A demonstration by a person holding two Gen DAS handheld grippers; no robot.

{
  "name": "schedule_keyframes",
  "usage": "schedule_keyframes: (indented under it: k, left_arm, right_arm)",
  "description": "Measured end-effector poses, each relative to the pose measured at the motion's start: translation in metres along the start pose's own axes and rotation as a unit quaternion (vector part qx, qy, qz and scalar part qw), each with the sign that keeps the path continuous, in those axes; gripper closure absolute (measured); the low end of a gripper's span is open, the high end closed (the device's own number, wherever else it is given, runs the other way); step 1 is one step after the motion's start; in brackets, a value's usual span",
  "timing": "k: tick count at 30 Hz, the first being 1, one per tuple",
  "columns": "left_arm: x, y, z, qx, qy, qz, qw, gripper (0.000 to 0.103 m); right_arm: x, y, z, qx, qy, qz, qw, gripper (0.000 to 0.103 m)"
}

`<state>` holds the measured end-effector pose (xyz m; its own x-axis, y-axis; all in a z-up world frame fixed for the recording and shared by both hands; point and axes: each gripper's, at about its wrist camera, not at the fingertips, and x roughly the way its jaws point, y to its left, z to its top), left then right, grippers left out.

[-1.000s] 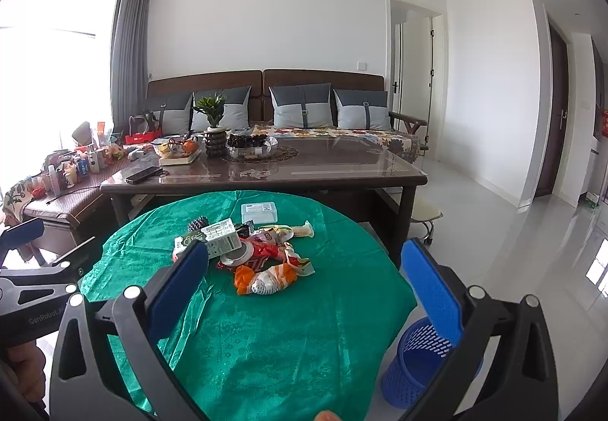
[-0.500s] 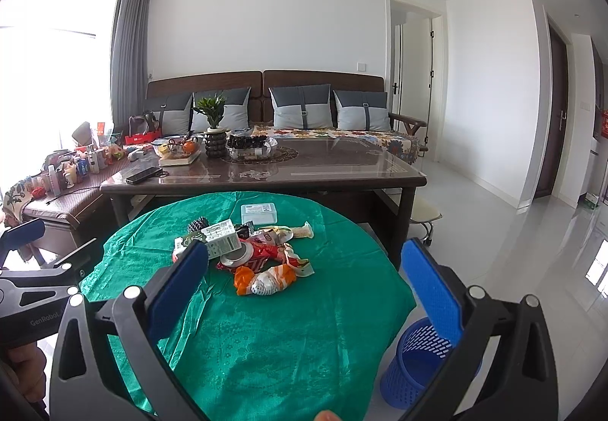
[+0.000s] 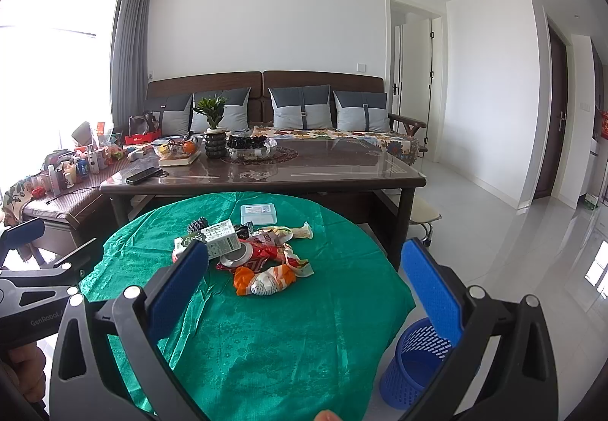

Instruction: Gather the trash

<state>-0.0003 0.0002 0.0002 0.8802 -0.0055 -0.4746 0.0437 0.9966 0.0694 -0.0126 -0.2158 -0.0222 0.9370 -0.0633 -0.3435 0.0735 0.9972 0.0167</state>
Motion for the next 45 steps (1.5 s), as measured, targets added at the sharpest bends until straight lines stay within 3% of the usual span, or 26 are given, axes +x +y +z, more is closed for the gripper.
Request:
schedule_keyframes:
  k: [45]
  left_arm:
    - [0.000, 0.000, 0.000, 0.002, 0.000, 0.001, 1.0000, 0.004]
  right_arm:
    - [-0.005, -0.007, 0.006, -0.003, 0.000, -0.001, 1.000, 0.005]
